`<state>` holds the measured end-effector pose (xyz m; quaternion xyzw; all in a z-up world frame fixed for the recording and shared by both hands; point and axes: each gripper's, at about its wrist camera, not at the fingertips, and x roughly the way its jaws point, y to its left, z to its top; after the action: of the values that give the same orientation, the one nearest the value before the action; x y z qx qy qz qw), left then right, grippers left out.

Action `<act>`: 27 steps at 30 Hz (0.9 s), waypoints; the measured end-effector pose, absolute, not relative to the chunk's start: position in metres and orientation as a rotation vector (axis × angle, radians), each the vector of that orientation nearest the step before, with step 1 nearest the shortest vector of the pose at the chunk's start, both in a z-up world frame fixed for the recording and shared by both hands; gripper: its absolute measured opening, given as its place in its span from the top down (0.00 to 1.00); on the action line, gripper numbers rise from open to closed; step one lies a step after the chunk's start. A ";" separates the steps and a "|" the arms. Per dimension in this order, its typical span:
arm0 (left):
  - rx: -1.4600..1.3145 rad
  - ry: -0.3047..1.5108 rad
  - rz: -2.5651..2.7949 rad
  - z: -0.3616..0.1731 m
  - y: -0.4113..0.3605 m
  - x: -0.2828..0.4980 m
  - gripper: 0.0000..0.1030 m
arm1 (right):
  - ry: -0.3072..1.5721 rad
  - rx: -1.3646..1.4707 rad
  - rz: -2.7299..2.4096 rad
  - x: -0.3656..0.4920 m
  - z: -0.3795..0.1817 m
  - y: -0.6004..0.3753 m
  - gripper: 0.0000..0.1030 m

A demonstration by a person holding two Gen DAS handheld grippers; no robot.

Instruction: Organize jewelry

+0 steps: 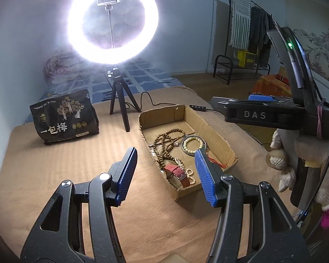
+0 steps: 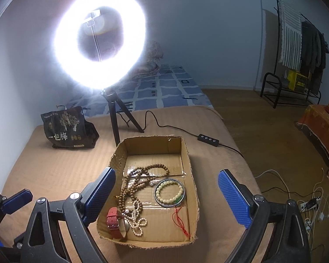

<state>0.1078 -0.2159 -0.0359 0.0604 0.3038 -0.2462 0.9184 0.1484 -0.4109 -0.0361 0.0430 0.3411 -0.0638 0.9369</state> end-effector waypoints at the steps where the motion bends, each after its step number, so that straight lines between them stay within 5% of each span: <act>1: 0.123 0.622 -0.503 -0.034 -0.213 0.106 0.45 | 0.695 0.088 -0.130 0.145 -0.034 -0.410 0.07; 6: 0.129 0.604 -0.491 -0.028 -0.202 0.095 0.36 | 0.686 0.075 -0.131 0.130 -0.026 -0.403 0.05; 16: 0.131 0.584 -0.472 -0.015 -0.179 0.077 0.33 | 0.662 0.051 -0.162 0.096 -0.013 -0.390 0.00; 27: 0.168 0.540 -0.457 -0.007 -0.167 0.057 0.12 | 0.651 0.035 -0.185 0.058 -0.013 -0.381 0.00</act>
<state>0.0573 -0.1673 -0.0073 0.0824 0.2642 -0.2236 0.9345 0.0584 -0.3813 -0.0134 0.0171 0.3192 -0.0906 0.9432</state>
